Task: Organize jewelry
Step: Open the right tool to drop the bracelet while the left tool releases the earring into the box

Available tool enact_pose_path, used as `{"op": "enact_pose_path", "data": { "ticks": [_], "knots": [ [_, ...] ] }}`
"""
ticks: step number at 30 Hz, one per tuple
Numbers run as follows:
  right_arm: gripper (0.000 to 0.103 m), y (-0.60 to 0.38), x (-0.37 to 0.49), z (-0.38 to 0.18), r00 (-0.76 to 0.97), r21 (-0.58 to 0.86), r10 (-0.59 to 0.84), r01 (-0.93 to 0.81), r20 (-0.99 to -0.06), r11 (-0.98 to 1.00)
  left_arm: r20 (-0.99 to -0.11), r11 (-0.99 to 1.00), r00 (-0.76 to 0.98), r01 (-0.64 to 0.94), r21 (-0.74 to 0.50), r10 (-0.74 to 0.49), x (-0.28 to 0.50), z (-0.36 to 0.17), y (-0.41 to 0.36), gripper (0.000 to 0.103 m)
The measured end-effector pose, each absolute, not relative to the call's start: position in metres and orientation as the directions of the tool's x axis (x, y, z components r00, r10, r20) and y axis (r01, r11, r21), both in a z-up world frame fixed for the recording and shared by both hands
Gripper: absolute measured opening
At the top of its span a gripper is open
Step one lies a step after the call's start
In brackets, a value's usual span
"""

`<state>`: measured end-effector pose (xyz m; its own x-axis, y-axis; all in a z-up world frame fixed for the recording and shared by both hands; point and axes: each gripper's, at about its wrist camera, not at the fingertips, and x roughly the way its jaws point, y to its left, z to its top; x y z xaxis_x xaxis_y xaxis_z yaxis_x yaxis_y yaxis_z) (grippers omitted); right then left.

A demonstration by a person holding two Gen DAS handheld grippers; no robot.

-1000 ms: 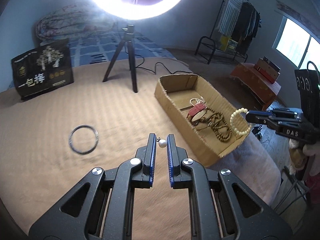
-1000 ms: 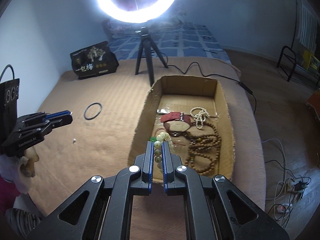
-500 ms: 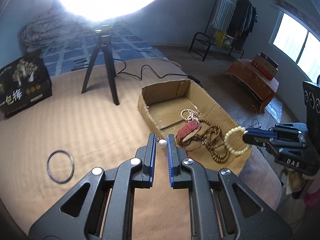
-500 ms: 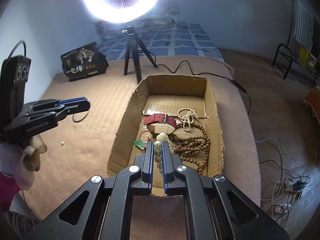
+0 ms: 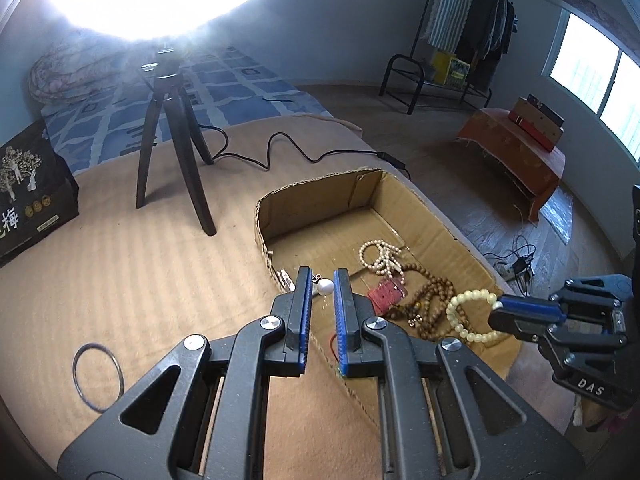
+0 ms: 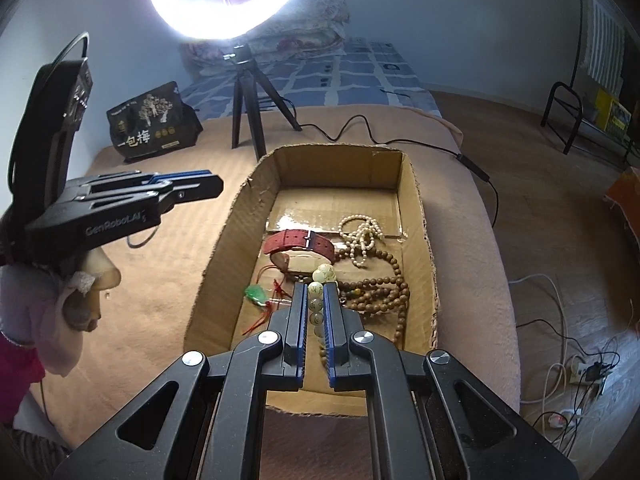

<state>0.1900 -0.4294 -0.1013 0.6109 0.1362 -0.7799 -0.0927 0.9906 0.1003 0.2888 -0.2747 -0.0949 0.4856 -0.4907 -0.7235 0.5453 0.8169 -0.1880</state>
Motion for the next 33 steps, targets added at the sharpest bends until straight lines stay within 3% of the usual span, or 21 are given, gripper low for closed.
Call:
{"op": "enact_pose_path", "data": {
  "ticks": [33],
  "knots": [
    [0.009, -0.432, 0.2, -0.117, 0.593, 0.11, 0.135, -0.077, -0.794, 0.991, -0.73, 0.82, 0.49, 0.547, -0.169, -0.477, 0.298, -0.097, -0.296, 0.01]
  ]
}}
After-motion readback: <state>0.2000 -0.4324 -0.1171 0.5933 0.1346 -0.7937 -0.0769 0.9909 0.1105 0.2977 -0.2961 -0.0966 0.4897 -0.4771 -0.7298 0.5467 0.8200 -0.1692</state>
